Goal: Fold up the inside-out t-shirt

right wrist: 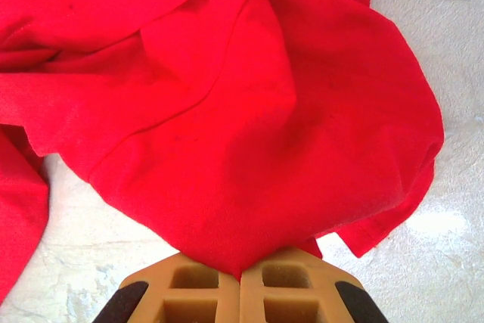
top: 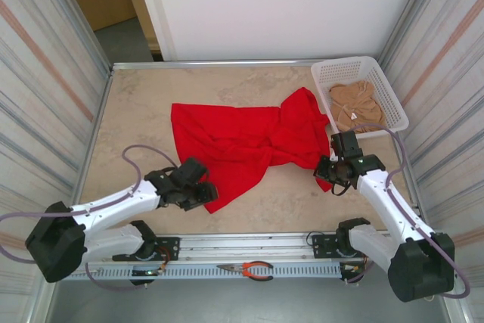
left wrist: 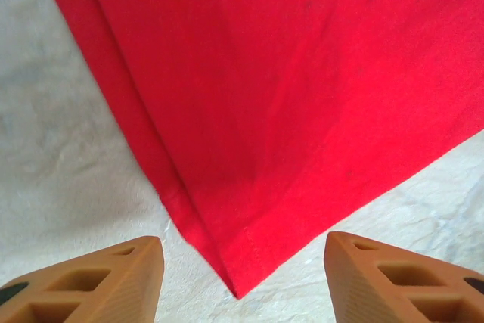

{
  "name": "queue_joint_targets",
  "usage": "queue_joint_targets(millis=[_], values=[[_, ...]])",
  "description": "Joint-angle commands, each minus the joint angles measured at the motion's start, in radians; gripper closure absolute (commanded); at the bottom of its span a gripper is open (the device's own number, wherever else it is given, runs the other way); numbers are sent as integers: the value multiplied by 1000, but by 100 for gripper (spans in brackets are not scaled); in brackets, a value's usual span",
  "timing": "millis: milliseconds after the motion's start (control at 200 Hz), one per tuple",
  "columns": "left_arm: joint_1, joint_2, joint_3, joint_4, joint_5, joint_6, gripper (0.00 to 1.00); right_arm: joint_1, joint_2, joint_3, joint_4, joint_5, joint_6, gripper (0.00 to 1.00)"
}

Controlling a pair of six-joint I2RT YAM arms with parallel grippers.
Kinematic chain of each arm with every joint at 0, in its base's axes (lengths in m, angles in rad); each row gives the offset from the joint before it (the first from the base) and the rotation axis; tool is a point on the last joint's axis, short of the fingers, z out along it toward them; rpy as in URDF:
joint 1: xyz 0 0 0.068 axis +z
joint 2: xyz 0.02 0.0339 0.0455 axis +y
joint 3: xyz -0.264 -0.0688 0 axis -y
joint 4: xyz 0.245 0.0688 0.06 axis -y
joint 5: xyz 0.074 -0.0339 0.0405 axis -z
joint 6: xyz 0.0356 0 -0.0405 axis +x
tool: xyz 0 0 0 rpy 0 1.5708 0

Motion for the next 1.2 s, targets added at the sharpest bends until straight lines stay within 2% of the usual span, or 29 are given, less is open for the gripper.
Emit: queue_joint_targets(millis=[0, 195, 651, 696, 741, 807, 867, 917, 1082, 1142, 1197], values=[[-42, 33, -21, 43, -70, -116, 41, -9, 2, 27, 12, -18, 11, 100], [-68, 119, 10, 88, -65, -110, 45, -11, -8, 25, 5, -15, 10, 100], [-132, 123, 18, 102, -106, -163, 58, -23, -16, 17, 11, -23, 4, 100], [-132, 128, 19, 106, -112, -160, 64, -23, -17, 17, 11, -25, 4, 100], [-133, 129, 19, 110, -121, -155, 83, -23, -17, 18, 13, -27, 5, 100], [-116, 125, 26, 101, -133, -139, 100, -24, -18, 23, 13, -31, 3, 100], [-57, 104, 45, 73, -128, -78, 100, -31, -12, 39, 10, -34, -7, 100], [37, 67, 68, 57, -96, 7, 100, -48, -8, 61, 4, -44, -22, 100], [494, -29, 209, 49, 116, 293, 100, -142, 2, 179, -29, -99, -87, 100], [629, -4, 299, 39, 205, 362, 100, -177, 33, 224, -38, -125, -101, 100], [718, 47, 400, 9, 287, 410, 100, -201, 43, 263, -45, -144, -109, 100]])
